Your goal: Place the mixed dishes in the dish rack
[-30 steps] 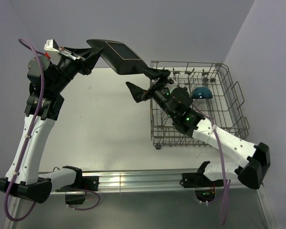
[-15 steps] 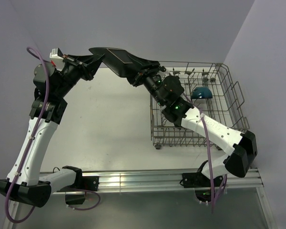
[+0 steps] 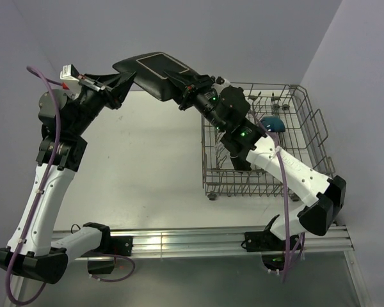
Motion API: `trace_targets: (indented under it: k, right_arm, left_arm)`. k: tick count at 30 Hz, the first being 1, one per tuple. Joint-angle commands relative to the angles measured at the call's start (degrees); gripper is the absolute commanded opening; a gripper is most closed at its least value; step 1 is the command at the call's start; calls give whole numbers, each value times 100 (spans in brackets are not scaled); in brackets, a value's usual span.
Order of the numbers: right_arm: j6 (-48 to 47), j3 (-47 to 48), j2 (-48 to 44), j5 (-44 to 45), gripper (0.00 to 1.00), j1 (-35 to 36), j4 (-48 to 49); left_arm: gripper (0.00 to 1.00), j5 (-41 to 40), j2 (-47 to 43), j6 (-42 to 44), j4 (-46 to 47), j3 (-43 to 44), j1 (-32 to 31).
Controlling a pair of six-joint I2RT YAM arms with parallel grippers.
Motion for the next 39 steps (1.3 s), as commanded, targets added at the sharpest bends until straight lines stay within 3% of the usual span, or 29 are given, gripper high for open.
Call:
trace_targets:
  k: [1, 3, 4, 6, 12, 15, 18, 19, 22, 31, 39]
  right_arm:
    - [-1172, 839, 16, 241, 0, -355, -294]
    - [-1593, 1199, 69, 205, 0, -417, -541]
    - [-1691, 1305, 77, 179, 0, -434, -716]
    - [-1823, 1385, 95, 127, 0, -504, -770]
    - [-2147, 1323, 95, -102, 0, -592, -621]
    - [-2754, 1709, 34, -15, 0, -592, -1173]
    - [-3317, 2298, -28, 65, 0, -645, -2113]
    - [-3414, 2621, -45, 117, 0, -706, -2733]
    - [-3520, 2879, -247, 389, 0, -812, -3746]
    - [-3828, 3880, -766, 1662, 0, -1207, -6508]
    - [-3757, 3592, -1662, 2367, 0, -1585, -8161]
  left_arm:
    - [19, 859, -460, 478, 430, -32, -65]
    - [49, 912, -548, 741, -43, -120, -65]
    - [69, 921, -653, 794, -123, -172, -65]
    - [83, 947, -741, 865, -159, -365, -65]
    - [99, 1001, -724, 1057, -701, -384, -65]
    - [99, 694, -751, 1654, -1797, -16, -57]
    - [99, 421, -558, 2375, -2923, 651, -22]
    - [99, 264, -331, 2725, -3693, 853, -13]
    - [97, 148, 83, 3123, -4612, 1496, -4]
    - [92, 481, 348, 3580, -4720, 1515, -4]
    - [92, 788, 418, 3748, -4580, 1269, -4]
